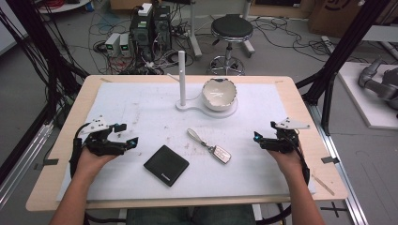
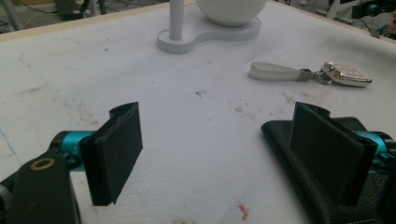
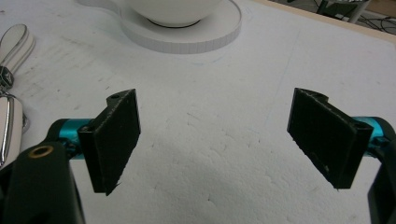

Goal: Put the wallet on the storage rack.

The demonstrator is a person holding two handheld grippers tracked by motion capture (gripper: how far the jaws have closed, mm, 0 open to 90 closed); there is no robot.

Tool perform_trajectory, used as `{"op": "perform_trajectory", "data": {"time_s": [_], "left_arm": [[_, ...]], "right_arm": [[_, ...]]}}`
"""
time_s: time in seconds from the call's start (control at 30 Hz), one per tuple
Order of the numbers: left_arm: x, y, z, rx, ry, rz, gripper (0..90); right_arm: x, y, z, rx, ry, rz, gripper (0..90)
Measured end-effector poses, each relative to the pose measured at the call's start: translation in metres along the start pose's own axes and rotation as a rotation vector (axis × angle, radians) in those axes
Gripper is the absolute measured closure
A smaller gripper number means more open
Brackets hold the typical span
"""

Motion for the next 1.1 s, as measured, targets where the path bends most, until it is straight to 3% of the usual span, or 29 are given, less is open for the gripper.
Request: {"op": "perform_trajectory", "data": {"time_s": [0.5,0.73,0.9,1.1], "left_arm": [[0.001,0.005,0.002,-0.012,-0.011,0.016,17.3],[0.002,0.012,0.006,-0.037,-0.025,0.031,17.3],[0.003,0.021,0.013,-0.067,-0.046,0.050,17.3],[0.001,0.034,0.028,-0.110,-0.116,0.086,17.3]], "right_arm": [[-0.001,0.001,0.000,-0.002,-0.004,0.001,17.4],[-0.001,0.000,0.001,-0.004,-0.007,-0.001,17.3],[-0.001,0.000,0.001,-0.003,-0.010,0.000,17.3],[-0.002,-0.002,0.002,-0.003,-0.019,-0.013,17.3]]}}
Point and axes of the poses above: each handheld gripper's, and its own axes: z roughly forward along the jaws, x roughly out of its top, y roughly to its right, the point moved 6 cm from there along z, roughly forward along the jaws, and after that the axes turned 11 degrees about -y, right-handed, at the moved point
